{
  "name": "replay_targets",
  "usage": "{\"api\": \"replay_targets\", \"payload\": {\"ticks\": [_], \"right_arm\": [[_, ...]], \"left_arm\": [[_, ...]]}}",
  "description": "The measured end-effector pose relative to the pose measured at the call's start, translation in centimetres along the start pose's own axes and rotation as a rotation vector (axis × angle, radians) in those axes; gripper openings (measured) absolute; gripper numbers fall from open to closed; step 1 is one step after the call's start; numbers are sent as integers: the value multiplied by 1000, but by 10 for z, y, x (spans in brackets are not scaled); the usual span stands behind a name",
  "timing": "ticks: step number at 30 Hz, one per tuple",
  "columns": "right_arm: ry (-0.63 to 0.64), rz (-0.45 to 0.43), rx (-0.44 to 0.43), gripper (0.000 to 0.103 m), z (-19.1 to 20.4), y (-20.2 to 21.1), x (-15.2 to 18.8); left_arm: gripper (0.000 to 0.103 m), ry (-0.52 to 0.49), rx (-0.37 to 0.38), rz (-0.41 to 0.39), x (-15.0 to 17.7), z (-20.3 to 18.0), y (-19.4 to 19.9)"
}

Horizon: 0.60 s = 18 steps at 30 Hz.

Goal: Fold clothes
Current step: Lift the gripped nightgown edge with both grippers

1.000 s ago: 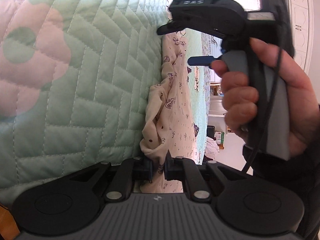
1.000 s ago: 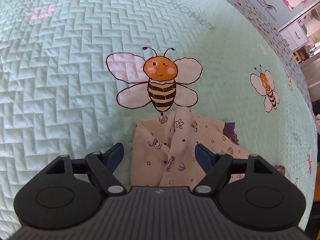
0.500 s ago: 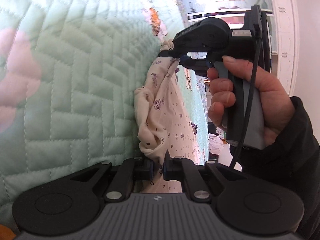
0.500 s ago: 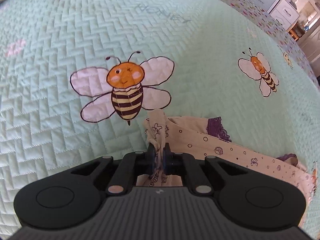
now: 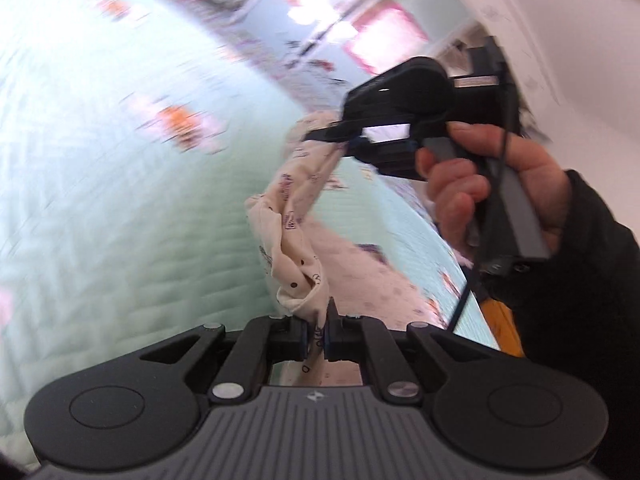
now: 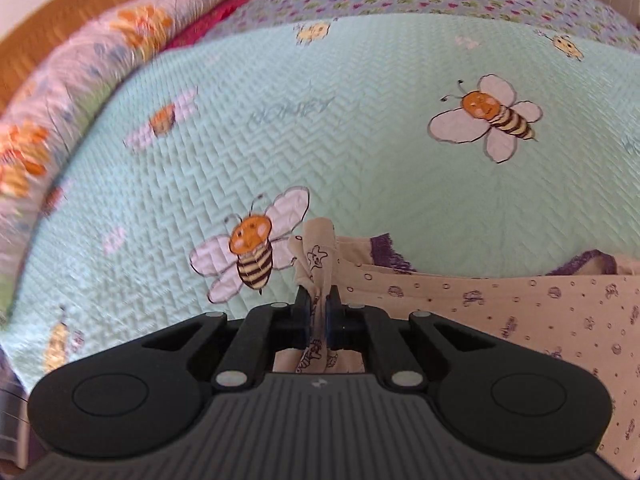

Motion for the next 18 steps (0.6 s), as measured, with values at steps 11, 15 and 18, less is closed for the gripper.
{"api": "replay_targets", "payload": {"ticks": [11,15,18], "right_arm": [[-217,-137,-107,6,-157,110,-9],[-281,-160,-132,6,-215,124,1],[-324,-172,-156,6,-249,127,12]], "left_arm": [[5,-245,148,171,3,-123,-74],[5,-300,160,281,28,-157,-113],[5,-337,143,350,48,-174,-138]]}}
Point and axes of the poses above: each gripper's, at about its wrist camera, not at the fingertips, and y roughly against the way its jaws point, z to its left, x to its underside, the point moved 2 cm from there along -y, roughly the way its jaws point, and after that the axes turned 1 degree about -z, right-handed, at the moved point
